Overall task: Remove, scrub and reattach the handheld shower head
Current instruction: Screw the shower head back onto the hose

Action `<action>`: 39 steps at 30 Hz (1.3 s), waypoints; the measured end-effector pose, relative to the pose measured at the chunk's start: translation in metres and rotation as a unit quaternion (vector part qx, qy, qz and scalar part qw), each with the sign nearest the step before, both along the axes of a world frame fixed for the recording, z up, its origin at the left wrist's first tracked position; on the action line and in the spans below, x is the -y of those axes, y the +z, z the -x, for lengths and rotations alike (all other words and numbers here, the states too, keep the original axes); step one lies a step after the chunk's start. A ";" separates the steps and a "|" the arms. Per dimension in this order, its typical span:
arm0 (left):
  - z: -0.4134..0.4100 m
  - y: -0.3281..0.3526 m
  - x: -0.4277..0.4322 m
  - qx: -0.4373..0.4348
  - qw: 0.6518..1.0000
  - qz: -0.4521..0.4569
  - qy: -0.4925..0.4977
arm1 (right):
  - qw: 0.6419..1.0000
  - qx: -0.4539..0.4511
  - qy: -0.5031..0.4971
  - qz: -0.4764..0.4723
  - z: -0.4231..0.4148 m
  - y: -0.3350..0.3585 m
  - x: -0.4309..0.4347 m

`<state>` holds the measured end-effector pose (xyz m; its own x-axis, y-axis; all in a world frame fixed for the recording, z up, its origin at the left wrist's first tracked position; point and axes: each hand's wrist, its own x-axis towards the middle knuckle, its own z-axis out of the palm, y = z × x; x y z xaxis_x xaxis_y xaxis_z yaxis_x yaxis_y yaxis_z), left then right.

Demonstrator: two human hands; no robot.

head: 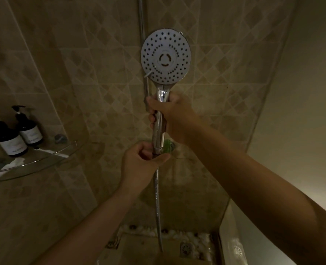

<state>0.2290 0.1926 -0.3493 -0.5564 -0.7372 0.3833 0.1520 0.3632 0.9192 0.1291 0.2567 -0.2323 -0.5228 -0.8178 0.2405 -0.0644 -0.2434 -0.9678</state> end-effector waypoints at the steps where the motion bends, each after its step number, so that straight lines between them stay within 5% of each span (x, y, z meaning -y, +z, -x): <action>1: -0.001 0.000 0.001 0.009 1.000 0.008 -0.007 | 1.000 -0.001 -0.005 -0.002 0.001 0.000 0.000; 4: -0.007 0.000 0.006 0.049 0.996 -0.001 -0.081 | 1.000 0.000 -0.017 0.000 0.002 0.000 -0.002; 8: -0.013 0.004 0.013 0.058 0.953 -0.132 -0.268 | 1.000 0.000 -0.012 -0.006 0.002 -0.001 -0.005; 11: -0.015 0.003 0.016 0.033 0.930 -0.185 -0.316 | 1.000 -0.009 0.001 -0.019 0.000 -0.001 -0.005; 20: -0.006 -0.004 0.012 0.012 0.981 -0.083 -0.176 | 0.999 -0.020 0.017 -0.032 0.003 -0.005 -0.001; 33: 0.014 -0.015 0.007 -0.005 0.999 -0.037 -0.006 | 0.999 -0.003 0.010 -0.030 0.014 -0.013 0.007; 39: 0.019 -0.020 0.013 -0.011 0.994 -0.085 -0.062 | 1.000 0.019 0.002 -0.015 0.020 -0.012 0.006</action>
<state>0.2097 0.1797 -0.3693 -0.6401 -0.7187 0.2716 0.2062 0.1798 0.9619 0.1094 0.2510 -0.2447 -0.5278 -0.8265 0.1955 -0.0258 -0.2145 -0.9764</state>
